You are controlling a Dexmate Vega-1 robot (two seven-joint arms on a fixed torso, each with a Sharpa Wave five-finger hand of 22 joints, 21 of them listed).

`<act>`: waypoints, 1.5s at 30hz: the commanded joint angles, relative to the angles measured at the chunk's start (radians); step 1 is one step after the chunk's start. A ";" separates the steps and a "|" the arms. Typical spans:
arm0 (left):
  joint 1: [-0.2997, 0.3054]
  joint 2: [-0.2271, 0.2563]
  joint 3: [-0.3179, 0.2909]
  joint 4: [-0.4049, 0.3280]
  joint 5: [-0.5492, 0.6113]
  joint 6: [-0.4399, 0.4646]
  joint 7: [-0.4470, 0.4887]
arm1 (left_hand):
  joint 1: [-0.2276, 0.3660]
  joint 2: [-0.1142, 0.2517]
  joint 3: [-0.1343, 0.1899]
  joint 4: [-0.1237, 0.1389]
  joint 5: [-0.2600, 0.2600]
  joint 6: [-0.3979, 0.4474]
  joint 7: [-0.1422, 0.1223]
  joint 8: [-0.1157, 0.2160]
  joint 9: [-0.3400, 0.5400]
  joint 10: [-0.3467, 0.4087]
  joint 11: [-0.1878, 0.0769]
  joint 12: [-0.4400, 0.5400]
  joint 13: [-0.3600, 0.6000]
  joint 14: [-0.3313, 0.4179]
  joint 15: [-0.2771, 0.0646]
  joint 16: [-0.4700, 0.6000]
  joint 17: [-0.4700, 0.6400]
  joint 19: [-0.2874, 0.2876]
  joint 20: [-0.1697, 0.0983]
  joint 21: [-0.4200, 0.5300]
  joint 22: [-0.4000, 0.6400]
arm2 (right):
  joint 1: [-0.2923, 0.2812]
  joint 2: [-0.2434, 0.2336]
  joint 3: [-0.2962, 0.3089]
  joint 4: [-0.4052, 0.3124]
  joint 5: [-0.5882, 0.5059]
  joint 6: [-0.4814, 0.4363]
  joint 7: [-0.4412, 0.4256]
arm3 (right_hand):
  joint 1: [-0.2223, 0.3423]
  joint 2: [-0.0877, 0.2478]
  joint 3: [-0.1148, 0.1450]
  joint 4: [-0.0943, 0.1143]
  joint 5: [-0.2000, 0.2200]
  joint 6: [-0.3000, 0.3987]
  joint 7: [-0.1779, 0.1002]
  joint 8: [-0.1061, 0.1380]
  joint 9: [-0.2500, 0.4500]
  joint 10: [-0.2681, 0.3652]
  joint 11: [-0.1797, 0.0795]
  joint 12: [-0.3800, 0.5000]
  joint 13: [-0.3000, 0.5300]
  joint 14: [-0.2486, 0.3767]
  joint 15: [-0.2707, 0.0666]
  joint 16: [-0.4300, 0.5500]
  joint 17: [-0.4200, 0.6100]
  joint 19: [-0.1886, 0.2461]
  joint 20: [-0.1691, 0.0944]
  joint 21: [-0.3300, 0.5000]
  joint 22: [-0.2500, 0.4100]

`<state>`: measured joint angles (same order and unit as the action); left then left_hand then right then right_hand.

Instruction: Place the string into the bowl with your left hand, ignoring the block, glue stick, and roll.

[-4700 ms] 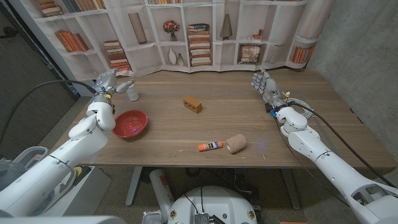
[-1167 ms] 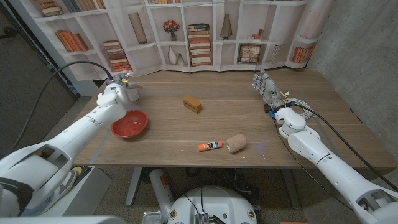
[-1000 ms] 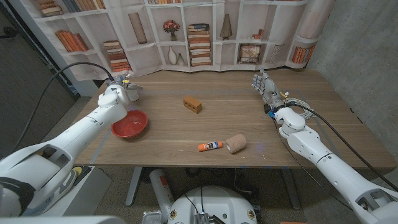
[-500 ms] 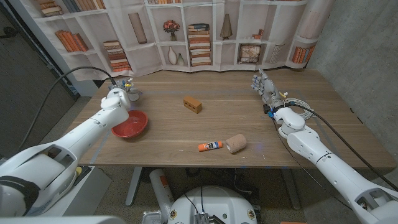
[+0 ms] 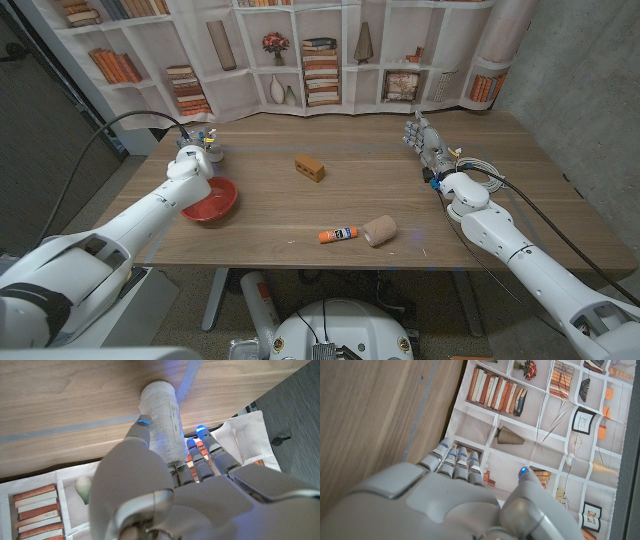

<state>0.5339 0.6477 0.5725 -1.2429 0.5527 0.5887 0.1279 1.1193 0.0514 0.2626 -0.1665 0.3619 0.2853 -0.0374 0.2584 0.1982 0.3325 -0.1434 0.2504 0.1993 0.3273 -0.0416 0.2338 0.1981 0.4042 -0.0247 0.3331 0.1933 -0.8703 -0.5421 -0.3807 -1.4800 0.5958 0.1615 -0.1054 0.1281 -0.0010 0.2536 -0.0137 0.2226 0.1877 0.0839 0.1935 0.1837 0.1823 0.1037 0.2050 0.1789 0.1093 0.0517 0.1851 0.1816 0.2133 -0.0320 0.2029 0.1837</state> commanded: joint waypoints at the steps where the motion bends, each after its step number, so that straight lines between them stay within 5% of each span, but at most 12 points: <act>1: 0.014 -0.016 -0.025 0.024 -0.029 -0.031 0.046 | 0.056 0.020 0.015 0.007 -0.051 0.075 -0.004 0.020 0.004 0.070 -0.022 0.014 0.005 0.076 -0.092 0.021 0.004 0.081 -0.024 0.030 -0.002 | 0.008 0.003 -0.004 0.014 0.000 -0.005 0.007 | 0.001 0.000 -0.002 -0.003 0.009 0.010 -0.001 0.001 0.004 0.007 -0.001 0.005 0.005 0.007 -0.001 0.003 0.003 0.003 0.004 0.000 0.002; 12: 0.036 -0.028 -0.056 0.023 -0.058 -0.049 0.098 | 0.116 0.040 0.033 0.014 -0.132 0.216 -0.021 0.052 0.004 0.208 -0.031 0.033 0.007 0.209 -0.127 0.040 0.007 0.211 -0.069 0.080 -0.007 | 0.022 0.008 -0.011 0.030 0.000 -0.008 0.018 | 0.001 0.000 -0.003 -0.003 0.009 0.010 -0.002 0.001 0.004 0.008 -0.002 0.005 0.006 0.008 0.000 0.003 0.003 0.003 0.005 0.000 0.002; 30: 0.081 -0.039 -0.104 -0.026 -0.088 -0.067 0.194 | 0.150 0.053 0.049 0.022 -0.171 0.393 -0.025 0.086 0.000 0.370 -0.048 0.032 0.007 0.381 -0.174 0.051 0.006 0.347 -0.093 0.142 -0.010 | 0.007 -0.006 -0.002 0.006 -0.002 -0.007 0.011 | 0.000 0.001 -0.005 -0.004 0.009 0.011 -0.002 0.001 0.004 0.010 -0.002 0.006 0.006 0.009 0.001 0.003 0.003 0.004 0.006 0.000 0.002; 34: 0.084 -0.045 -0.108 -0.032 -0.091 -0.060 0.204 | 0.158 0.053 0.053 0.021 -0.172 0.418 -0.028 0.090 0.000 0.389 -0.046 0.031 0.008 0.400 -0.177 0.050 0.007 0.360 -0.101 0.149 -0.011 | 0.003 -0.009 0.001 0.001 -0.001 -0.009 0.010 | 0.000 0.001 -0.005 -0.004 0.009 0.010 -0.002 0.001 0.004 0.009 -0.002 0.005 0.006 0.009 0.000 0.003 0.003 0.004 0.006 0.000 0.002; 35: 0.086 -0.041 -0.109 -0.038 -0.095 -0.067 0.198 | 0.160 0.053 0.055 0.021 -0.173 0.418 -0.027 0.088 0.000 0.394 -0.026 0.029 0.008 0.408 -0.176 0.050 0.007 0.360 -0.101 0.149 -0.012 | 0.002 -0.010 0.001 0.000 0.000 -0.009 0.010 | 0.000 0.001 -0.005 -0.004 0.009 0.010 -0.001 0.001 0.004 0.009 -0.002 0.005 0.006 0.010 0.000 0.003 0.003 0.004 0.006 0.000 0.002; 39: 0.093 -0.036 -0.110 -0.067 -0.094 -0.059 0.193 | 0.164 0.055 0.057 0.020 -0.173 0.421 -0.026 0.086 0.000 0.387 -0.013 0.022 0.008 0.412 -0.177 0.047 0.007 0.362 -0.101 0.151 -0.012 | -0.001 -0.014 0.004 -0.003 0.002 -0.008 0.011 | 0.000 0.001 -0.006 -0.005 0.009 0.010 -0.001 0.001 0.004 0.010 -0.001 0.006 0.006 0.009 0.000 0.003 0.003 0.004 0.005 0.000 0.002; 45: 0.113 -0.014 -0.114 -0.143 -0.086 -0.041 0.177 | 0.161 0.055 0.057 0.025 -0.174 0.418 -0.025 0.081 0.000 0.386 -0.013 0.016 0.009 0.405 -0.170 0.040 0.008 0.352 -0.094 0.148 -0.012 | -0.011 -0.022 0.012 -0.016 0.007 -0.007 0.010 | 0.000 0.002 -0.006 -0.005 0.010 0.010 -0.002 0.001 0.004 0.009 -0.002 0.005 0.006 0.009 0.000 0.003 0.003 0.004 0.006 0.000 0.002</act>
<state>0.6214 0.6107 0.4688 -1.2949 0.4657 0.5318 0.3064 1.2394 0.0491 0.2923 -0.1668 0.1829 0.6869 -0.0788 0.3406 0.1952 0.6941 -0.1425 0.2697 0.2026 0.7304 -0.0753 0.2782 0.2023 0.7592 -0.0818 0.4742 0.1813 -0.8670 -0.5516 -0.3803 -1.4777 0.5947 0.1545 -0.0931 0.1281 -0.0010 0.2496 -0.0178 0.2226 0.1876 0.0839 0.1935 0.1837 0.1822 0.1037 0.2050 0.1788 0.1091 0.0515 0.1851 0.1816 0.2133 -0.0321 0.2029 0.1836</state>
